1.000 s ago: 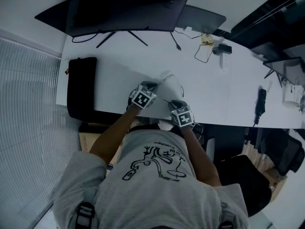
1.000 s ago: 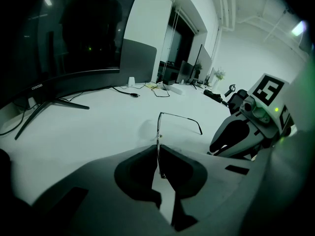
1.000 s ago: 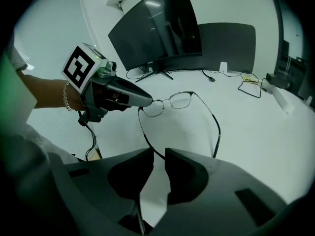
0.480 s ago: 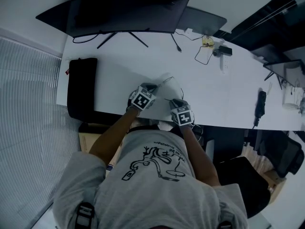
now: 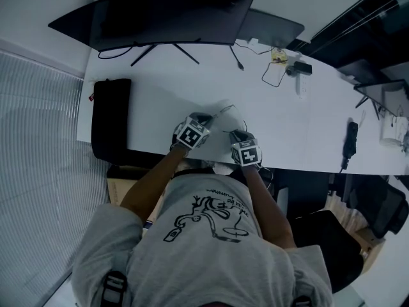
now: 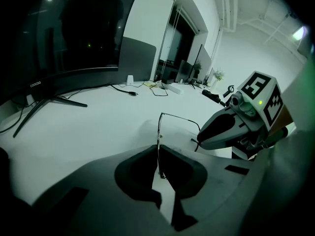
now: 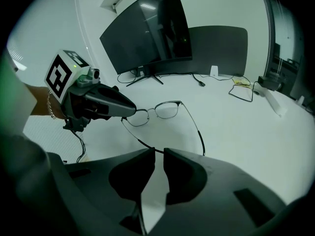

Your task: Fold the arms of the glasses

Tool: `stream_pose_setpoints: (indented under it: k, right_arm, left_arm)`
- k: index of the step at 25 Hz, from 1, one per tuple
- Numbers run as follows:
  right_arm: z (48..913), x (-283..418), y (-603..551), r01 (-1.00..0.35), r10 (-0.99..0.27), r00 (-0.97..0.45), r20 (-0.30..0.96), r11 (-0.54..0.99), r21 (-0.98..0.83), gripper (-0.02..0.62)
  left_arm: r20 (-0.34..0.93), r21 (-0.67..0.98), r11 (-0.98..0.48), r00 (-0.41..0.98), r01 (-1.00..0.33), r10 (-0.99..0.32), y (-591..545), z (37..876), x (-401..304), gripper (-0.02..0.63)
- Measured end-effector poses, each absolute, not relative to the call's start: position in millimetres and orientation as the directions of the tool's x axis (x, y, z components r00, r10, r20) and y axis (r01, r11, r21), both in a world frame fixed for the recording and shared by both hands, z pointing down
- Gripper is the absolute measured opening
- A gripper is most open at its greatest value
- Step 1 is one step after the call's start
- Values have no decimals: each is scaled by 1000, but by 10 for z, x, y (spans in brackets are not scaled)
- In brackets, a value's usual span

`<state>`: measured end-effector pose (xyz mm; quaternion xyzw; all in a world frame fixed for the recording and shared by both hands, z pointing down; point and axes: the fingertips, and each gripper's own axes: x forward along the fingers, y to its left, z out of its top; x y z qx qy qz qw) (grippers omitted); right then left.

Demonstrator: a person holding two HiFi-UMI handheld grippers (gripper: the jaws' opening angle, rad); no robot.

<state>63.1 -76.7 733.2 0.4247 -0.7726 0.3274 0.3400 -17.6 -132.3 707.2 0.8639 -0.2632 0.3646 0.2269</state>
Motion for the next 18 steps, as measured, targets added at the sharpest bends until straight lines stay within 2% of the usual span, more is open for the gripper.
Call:
stream_pose_setpoints:
  k: [18]
  right_arm:
    - [7288, 696, -922, -901, -448, -366, 815, 389, -191, 63]
  left_arm:
    - [747, 228, -763, 611, -605, -262, -1210, 7024, -132, 32]
